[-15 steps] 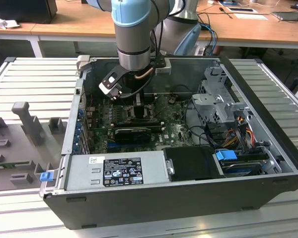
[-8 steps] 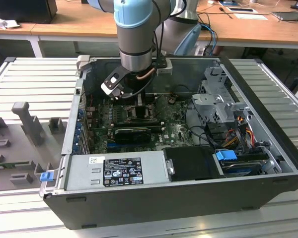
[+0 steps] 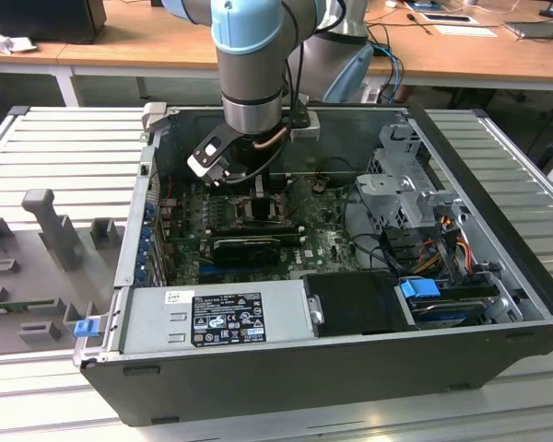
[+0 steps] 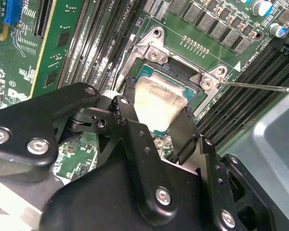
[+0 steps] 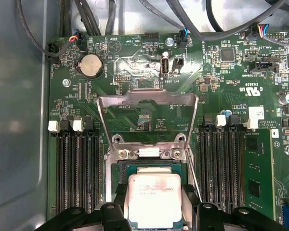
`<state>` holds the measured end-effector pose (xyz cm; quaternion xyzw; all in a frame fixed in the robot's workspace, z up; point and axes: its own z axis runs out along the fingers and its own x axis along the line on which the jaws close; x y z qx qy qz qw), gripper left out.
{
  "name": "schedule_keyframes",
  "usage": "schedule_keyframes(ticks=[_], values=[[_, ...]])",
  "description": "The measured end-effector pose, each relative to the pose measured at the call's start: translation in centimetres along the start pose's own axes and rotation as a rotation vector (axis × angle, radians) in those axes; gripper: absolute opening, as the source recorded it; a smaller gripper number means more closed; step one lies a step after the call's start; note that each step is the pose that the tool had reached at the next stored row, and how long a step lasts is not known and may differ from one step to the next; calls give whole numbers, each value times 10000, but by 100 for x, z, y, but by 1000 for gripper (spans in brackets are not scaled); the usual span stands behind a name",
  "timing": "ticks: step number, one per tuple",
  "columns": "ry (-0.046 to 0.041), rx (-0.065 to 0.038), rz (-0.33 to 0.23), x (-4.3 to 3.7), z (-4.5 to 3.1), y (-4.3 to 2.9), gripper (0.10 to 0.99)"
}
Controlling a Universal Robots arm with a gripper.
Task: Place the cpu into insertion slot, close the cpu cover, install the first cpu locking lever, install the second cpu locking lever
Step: 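Place the cpu into insertion slot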
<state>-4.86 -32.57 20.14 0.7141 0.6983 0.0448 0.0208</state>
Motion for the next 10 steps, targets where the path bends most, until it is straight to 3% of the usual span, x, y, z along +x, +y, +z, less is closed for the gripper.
schedule_keyframes(ticks=[3, 4, 10], values=[[5, -2, 1, 1, 3, 0, 541], [4, -2, 0, 1, 3, 0, 604], [17, 0, 2, 39, 4, -1, 604]])
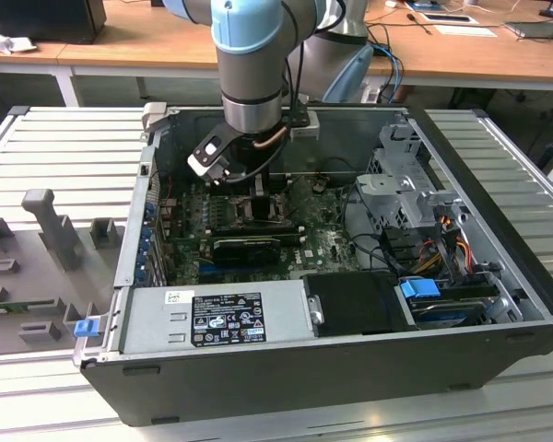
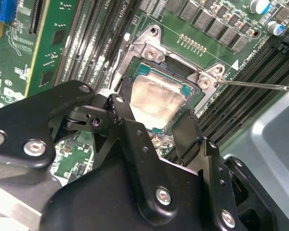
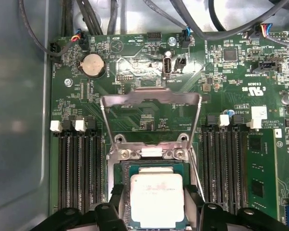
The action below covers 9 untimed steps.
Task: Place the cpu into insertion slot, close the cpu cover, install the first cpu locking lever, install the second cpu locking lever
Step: 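Place the cpu into insertion slot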
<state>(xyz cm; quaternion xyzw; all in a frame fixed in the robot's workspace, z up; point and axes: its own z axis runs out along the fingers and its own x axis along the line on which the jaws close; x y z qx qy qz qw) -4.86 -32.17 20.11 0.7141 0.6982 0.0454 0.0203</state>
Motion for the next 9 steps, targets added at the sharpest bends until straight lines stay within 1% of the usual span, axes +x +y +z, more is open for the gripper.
schedule_keyframes(ticks=[2, 6, 9], values=[[14, 1, 1, 15, 2, 0, 604], [21, 1, 1, 16, 2, -1, 604], [20, 1, 2, 17, -34, 3, 604]])
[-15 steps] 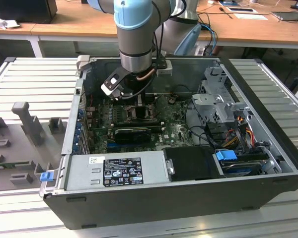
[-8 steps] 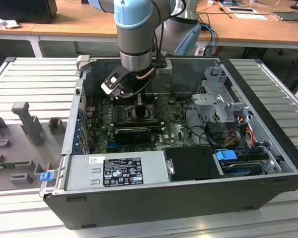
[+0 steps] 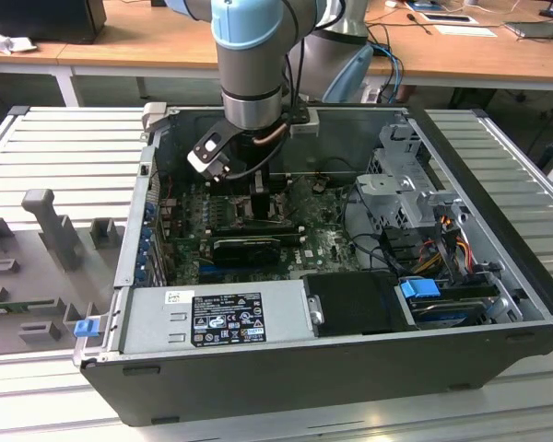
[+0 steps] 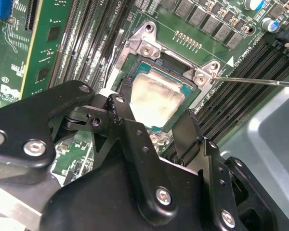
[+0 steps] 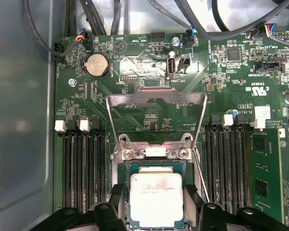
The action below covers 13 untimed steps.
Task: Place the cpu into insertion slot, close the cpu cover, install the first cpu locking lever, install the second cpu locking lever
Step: 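Place the cpu into insertion slot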
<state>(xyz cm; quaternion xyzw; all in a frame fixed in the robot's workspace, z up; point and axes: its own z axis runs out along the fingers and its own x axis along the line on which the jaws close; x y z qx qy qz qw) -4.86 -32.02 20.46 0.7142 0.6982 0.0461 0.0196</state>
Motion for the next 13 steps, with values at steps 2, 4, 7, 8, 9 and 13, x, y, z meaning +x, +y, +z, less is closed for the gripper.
schedule_keyframes(ticks=[2, 4, 7, 8, 9, 13], values=[[1, 0, 0, 2, -43, 4, 604], [0, 0, 0, 2, -60, 6, 604], [0, 1, -2, -9, -67, 7, 525], [1, 0, -1, -14, -67, 7, 525], [1, 0, -1, -23, -67, 7, 459], [1, 0, 1, -37, -68, 7, 220]])
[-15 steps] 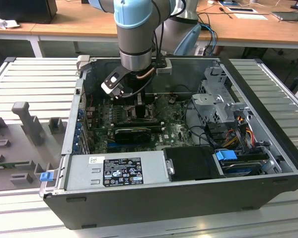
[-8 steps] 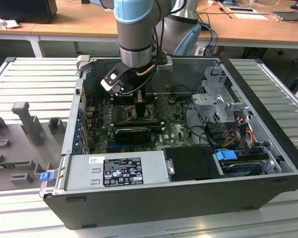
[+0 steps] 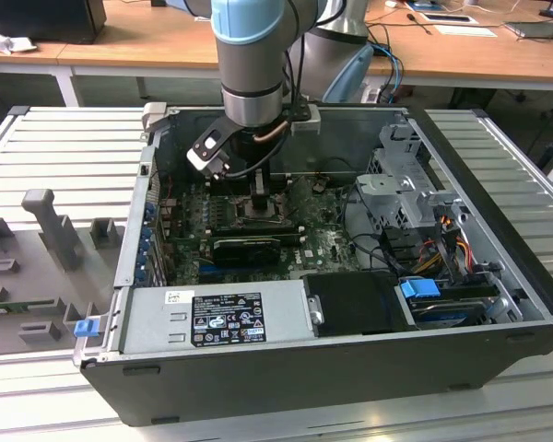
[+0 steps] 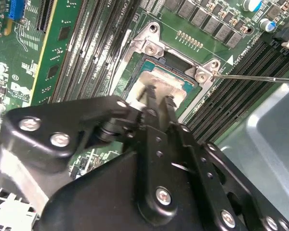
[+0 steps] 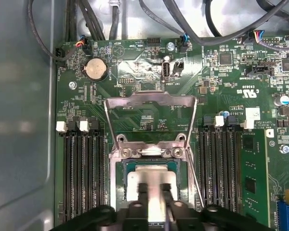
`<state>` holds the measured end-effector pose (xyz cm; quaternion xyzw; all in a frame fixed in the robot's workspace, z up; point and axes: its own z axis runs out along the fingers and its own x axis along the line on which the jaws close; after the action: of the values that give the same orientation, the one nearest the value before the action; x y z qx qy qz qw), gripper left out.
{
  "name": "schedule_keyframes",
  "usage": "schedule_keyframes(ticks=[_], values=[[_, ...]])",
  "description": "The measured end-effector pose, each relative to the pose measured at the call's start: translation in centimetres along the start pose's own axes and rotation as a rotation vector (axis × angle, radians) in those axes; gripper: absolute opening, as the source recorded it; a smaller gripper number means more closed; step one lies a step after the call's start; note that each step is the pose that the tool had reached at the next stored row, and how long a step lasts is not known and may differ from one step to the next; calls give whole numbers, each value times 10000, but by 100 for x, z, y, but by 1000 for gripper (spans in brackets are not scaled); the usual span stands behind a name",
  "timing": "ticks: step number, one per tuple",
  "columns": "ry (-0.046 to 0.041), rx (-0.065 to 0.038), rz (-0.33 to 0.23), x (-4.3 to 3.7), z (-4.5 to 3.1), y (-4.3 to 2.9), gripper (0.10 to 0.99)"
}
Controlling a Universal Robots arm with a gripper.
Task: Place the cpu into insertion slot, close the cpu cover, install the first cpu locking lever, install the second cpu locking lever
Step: 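Place the cpu into insertion slot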
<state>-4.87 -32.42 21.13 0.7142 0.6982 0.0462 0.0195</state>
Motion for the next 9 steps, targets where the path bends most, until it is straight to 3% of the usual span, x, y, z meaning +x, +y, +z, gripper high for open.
schedule_keyframes(ticks=[3, 6, 9], values=[[-1, 1, -1, -8, -2, 0, 106], [-2, 1, -1, -14, -5, 1, 106], [-1, 1, -1, -13, -54, 6, 106]])
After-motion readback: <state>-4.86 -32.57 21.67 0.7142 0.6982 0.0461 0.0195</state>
